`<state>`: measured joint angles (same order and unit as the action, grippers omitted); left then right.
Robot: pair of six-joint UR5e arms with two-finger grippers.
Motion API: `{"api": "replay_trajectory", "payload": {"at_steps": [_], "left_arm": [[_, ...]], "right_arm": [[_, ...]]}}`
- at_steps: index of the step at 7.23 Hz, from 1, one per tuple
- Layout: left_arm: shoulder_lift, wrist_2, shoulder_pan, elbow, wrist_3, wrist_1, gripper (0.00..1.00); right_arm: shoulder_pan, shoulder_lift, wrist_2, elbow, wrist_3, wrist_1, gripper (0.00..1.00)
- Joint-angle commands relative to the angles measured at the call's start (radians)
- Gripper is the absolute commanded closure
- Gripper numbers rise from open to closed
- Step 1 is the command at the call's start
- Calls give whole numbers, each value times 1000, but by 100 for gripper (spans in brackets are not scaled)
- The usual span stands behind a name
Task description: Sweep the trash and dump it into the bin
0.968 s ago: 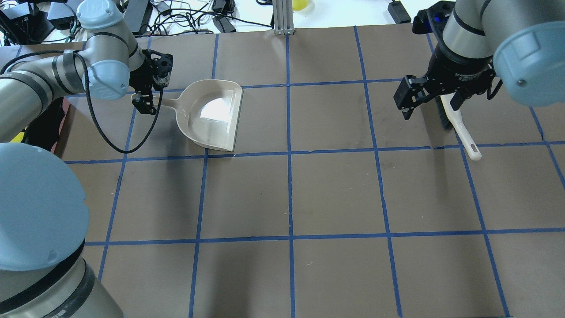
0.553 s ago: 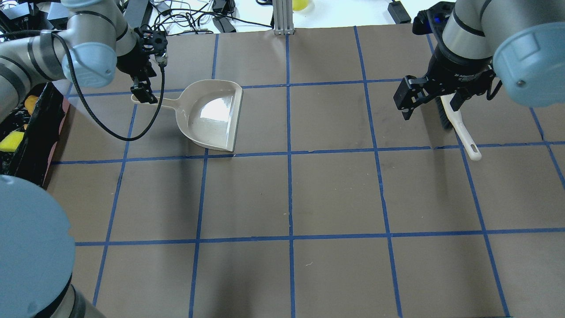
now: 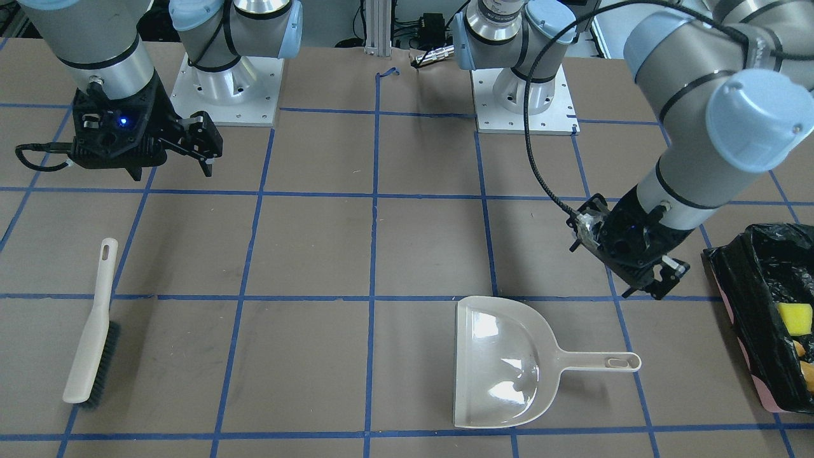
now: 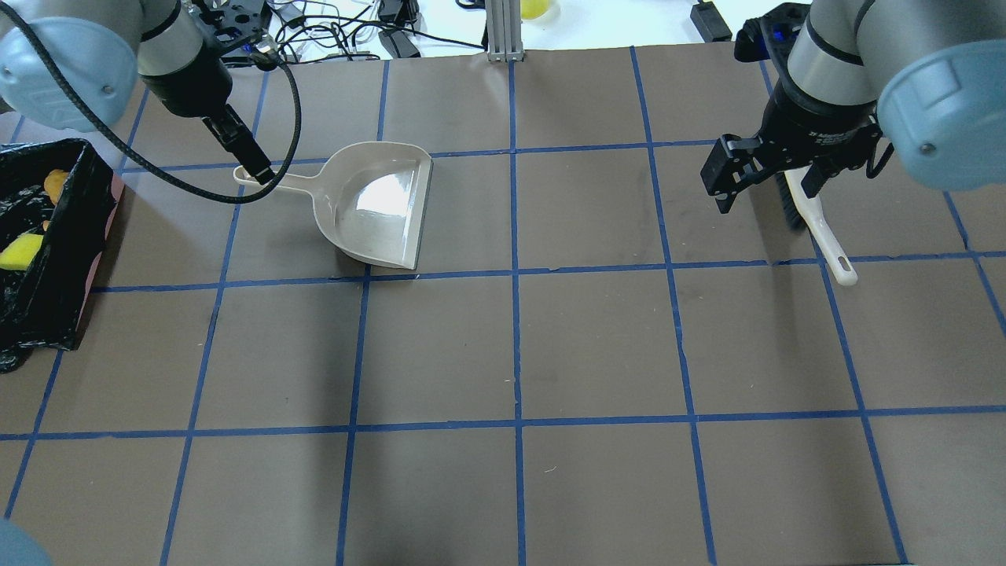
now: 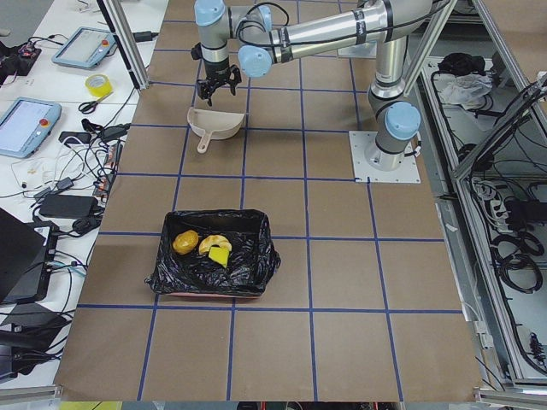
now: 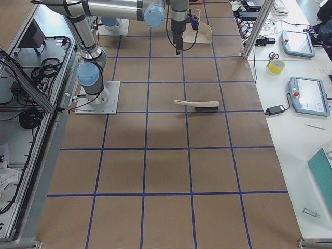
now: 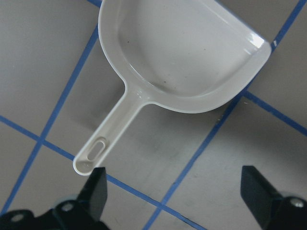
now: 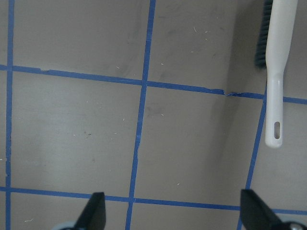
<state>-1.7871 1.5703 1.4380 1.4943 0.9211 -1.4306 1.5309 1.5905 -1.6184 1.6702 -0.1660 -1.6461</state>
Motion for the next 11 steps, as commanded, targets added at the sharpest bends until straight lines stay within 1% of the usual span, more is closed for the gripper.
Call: {"api": "replay_trajectory", "payload": {"at_steps": [1, 3, 5, 6, 7, 11], "left_arm": [[119, -6, 2, -5, -312, -138, 0], [226, -7, 4, -2, -437, -235, 0], [293, -7, 9, 9, -568, -263, 0], [323, -6, 44, 15, -617, -261, 0], [333, 8, 85, 18, -704, -260, 0], [342, 5, 94, 29, -723, -260, 0]], "right_arm": [[0, 0, 0, 0, -1, 0, 0], [0, 0, 0, 0, -1, 0, 0], [0, 0, 0, 0, 0, 0, 0], [0, 0, 0, 0, 0, 0, 0], [0, 0, 0, 0, 0, 0, 0], [0, 2, 0, 2, 3, 3, 0]]}}
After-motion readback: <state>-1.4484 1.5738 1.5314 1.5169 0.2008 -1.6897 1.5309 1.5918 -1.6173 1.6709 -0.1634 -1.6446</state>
